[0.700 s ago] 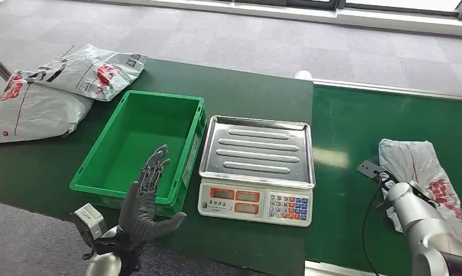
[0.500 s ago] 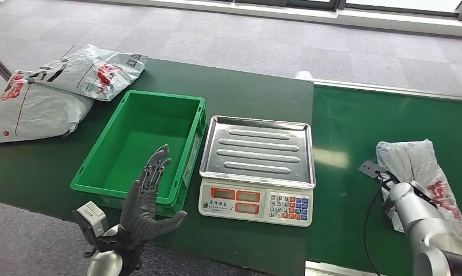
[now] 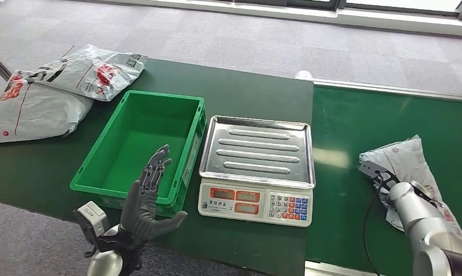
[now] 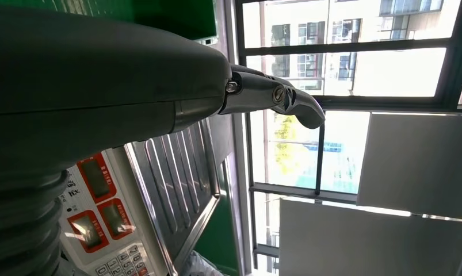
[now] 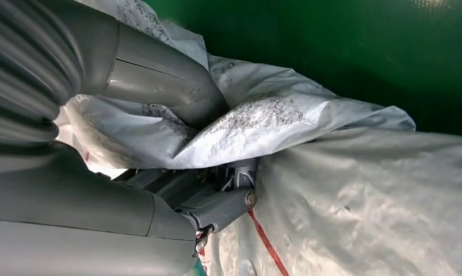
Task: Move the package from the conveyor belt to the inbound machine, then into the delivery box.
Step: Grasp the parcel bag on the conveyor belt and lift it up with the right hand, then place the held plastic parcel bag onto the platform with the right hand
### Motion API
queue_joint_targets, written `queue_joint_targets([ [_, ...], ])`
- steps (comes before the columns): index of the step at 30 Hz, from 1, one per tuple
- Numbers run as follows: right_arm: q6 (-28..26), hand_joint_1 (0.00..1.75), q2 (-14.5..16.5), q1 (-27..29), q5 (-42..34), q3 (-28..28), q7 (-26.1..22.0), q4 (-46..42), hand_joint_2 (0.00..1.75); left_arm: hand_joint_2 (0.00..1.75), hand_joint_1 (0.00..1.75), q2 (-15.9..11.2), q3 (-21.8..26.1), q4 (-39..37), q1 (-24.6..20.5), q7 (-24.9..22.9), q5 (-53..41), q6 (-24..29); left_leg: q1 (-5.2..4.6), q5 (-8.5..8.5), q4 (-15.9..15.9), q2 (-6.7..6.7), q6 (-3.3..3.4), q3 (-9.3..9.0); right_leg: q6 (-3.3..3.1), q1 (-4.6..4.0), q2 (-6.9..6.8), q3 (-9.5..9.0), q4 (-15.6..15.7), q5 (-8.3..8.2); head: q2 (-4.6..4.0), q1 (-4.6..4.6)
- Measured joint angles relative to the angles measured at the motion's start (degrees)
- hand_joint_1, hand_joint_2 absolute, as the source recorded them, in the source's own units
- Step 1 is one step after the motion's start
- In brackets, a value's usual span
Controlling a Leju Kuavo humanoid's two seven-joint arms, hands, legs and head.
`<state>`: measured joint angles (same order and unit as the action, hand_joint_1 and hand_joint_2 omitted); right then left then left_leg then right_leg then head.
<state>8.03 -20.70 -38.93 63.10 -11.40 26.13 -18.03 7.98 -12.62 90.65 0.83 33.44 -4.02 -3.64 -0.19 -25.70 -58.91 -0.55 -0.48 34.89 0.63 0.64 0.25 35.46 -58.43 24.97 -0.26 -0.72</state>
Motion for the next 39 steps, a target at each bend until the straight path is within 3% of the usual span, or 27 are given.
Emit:
queue_joint_targets([
  [2, -1.3, 1.75, 0.0, 0.0, -0.1, 0.0, -1.3, 0.0, 1.75, 1.75, 0.0, 0.0, 0.0, 0.2, -0.1, -0.6, 0.0, 0.0, 0.0, 0.0, 0.0, 0.0, 0.0, 0.03, 0.0, 0.0, -0.01, -0.01, 0.0, 0.0, 0.0, 0.0],
  [4, -6.3, 1.75, 0.2, 0.2, -1.6, -0.5, -6.7, -0.1, 1.75, 1.75, 0.0, 0.0, 0.0, 0.9, 0.2, -1.0, 0.0, 0.1, 0.0, 0.0, 0.0, -0.02, 0.0, 0.19, 0.0, 0.0, -0.02, -0.01, 0.0, 0.0, 0.0, -0.01],
  [6, -15.2, 1.75, 0.9, 0.6, -6.3, -1.6, -19.4, -1.3, 1.75, 1.75, 0.0, 0.0, 0.0, 2.0, 1.1, -0.9, -0.3, 0.6, 0.0, -0.03, 0.0, 0.03, -0.03, 0.43, 0.0, 0.01, 0.04, 0.02, 0.0, 0.0, 0.0, -0.02],
  [9, -27.8, 1.75, 3.8, 1.9, -18.7, -4.1, -44.5, -6.7, 1.75, 1.75, 0.0, 0.0, 0.1, 3.7, 2.4, -0.2, -0.7, 1.9, 0.02, -0.07, 0.0, 0.18, -0.09, 0.29, -0.01, -0.02, 0.19, 0.1, 0.0, -0.01, 0.0, -0.01],
  [10, -30.1, 1.75, 5.3, 2.9, -23.4, -4.5, -50.5, -10.0, 1.75, 1.75, 0.0, 0.0, 0.1, 4.0, 2.6, 0.0, -0.8, 2.4, 0.05, -0.05, 0.0, 0.16, -0.12, 0.18, -0.01, -0.05, 0.17, 0.1, 0.0, -0.01, 0.0, 0.0],
  [12, -32.6, 1.75, 8.7, 5.8, -31.4, -3.9, -56.4, -18.2, 1.75, 1.75, 0.0, 0.0, 0.1, 4.1, 2.4, 0.3, -0.8, 3.1, 0.11, 0.0, 0.0, 0.03, -0.18, 0.05, -0.04, -0.11, 0.07, 0.07, 0.0, 0.0, 0.0, 0.0],
  [17, -35.0, 1.75, 14.9, 13.0, -37.4, 3.3, -58.3, -36.5, 1.75, 1.75, 0.0, 0.0, 0.1, 3.9, 1.2, 0.3, -0.7, 3.5, 0.16, 0.08, 0.1, -0.28, -0.29, 0.11, -0.15, -0.14, -0.18, 0.07, 0.0, 0.08, 0.0, -0.01],
  [24, -32.7, 1.75, 19.3, 17.7, -32.7, 15.8, -55.3, -51.7, 1.75, 1.75, 0.0, 0.0, 0.1, 2.6, -1.2, 0.4, -0.8, 3.5, 0.16, 0.09, 0.2, -0.2, -0.32, 0.1, -0.19, -0.14, -0.1, 0.11, 0.0, 0.1, 0.0, -0.01],
  [31, -15.7, 1.75, 21.4, 17.4, -19.0, 26.3, -38.3, -52.3, 1.75, 1.75, 0.0, 0.0, 0.0, 1.0, -2.6, 0.5, -2.3, 1.0, 0.16, 0.08, 0.1, -0.08, -0.31, 0.08, -0.22, -0.14, -0.01, 0.11, 0.0, 0.07, 0.0, 0.0],
  [35, -11.8, 1.69, 24.5, 14.3, -18.6, 29.4, -35.1, -45.7, 1.75, 1.75, 0.0, 0.1, 0.0, 0.2, -4.1, -1.1, -2.9, 0.6, 0.17, 0.16, 0.1, -0.11, -0.38, 0.07, -0.26, -0.15, -0.03, 0.1, 0.0, 0.02, 0.0, 0.0],
  [38, -10.7, 0.38, 26.1, 12.0, -18.6, 30.6, -34.8, -41.0, 1.75, 1.75, 0.0, 0.2, 0.0, -0.3, -5.0, -1.5, -3.0, 0.6, 0.17, 0.18, 0.1, -0.09, -0.41, 0.05, -0.29, -0.15, 0.0, 0.11, 0.0, -0.02, 0.0, 0.0],
  [39, -10.4, 0.0, 26.5, 11.5, -18.5, 30.9, -34.5, -39.8, 1.31, 1.75, 0.0, 0.2, -0.1, -0.5, -5.1, -1.6, -2.9, 0.6, 0.17, 0.18, 0.1, -0.09, -0.41, 0.05, -0.29, -0.15, 0.0, 0.1, 0.0, -0.02, 0.0, 0.0],
])
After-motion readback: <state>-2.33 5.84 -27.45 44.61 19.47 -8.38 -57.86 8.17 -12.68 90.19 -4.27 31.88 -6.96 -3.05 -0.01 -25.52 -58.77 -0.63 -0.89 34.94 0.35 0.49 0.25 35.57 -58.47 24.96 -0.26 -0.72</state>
